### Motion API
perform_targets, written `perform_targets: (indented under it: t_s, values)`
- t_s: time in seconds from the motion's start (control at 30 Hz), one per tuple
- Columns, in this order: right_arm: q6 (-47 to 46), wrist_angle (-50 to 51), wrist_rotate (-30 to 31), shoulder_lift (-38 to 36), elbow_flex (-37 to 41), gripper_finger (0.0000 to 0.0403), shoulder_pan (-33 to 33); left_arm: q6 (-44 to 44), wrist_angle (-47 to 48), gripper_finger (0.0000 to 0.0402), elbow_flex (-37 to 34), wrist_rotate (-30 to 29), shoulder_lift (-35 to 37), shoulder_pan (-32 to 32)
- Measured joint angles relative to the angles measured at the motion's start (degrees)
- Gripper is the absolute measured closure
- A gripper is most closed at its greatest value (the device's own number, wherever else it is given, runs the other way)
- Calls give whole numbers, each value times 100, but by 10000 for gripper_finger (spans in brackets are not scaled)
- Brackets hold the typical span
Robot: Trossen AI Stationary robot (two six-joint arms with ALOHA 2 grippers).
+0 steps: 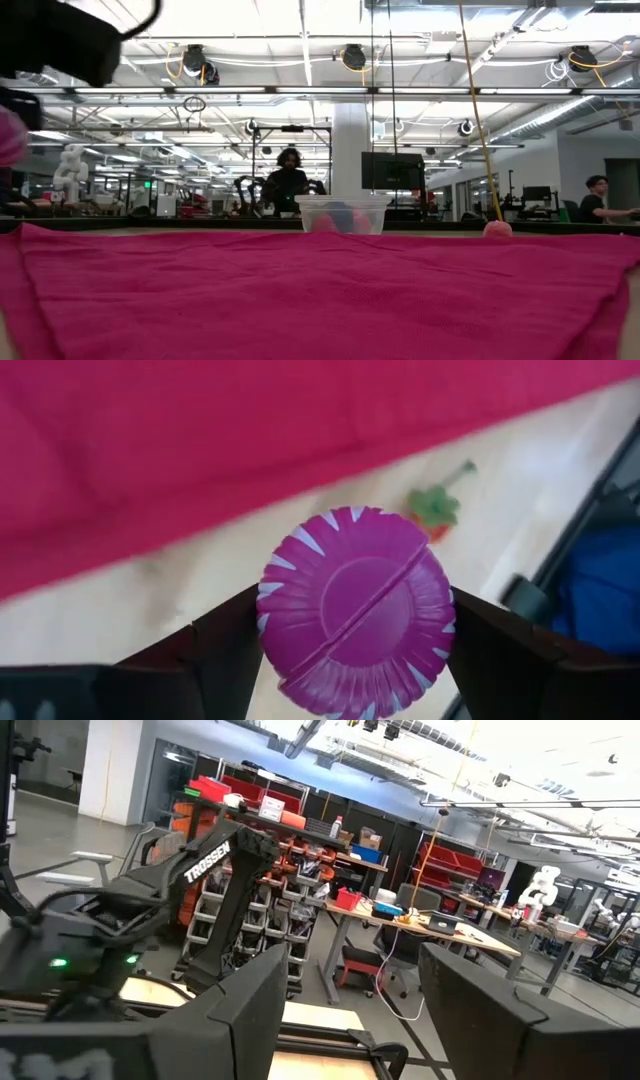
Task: Pick and placing Produce into tupperware
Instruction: Put the purple onion into the transparent bin
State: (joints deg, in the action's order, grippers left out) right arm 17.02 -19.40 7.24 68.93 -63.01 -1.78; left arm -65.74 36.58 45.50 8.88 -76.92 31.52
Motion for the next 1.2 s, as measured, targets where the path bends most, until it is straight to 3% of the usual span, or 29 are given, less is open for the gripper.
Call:
perform_targets:
  t_s: [0.3,0.53,0.8,1.0,1.2]
  values:
    - [59,-2,1,0,0,183,0,2029,402,126,112,52,301,-1599]
    - [192,-44,5,0,1,183,-2,3957,1083,126,1073,-193,54,-2908]
    - [742,-98,27,-41,1,183,-4,5513,1851,126,2562,-653,-1336,-3770]
    - [1343,-205,67,-305,-1,183,-4,6484,1925,126,3575,-706,-2563,-3962]
    - [1399,-317,1010,-760,-1,183,-10,7039,1710,126,4197,-1005,-3250,-4055]
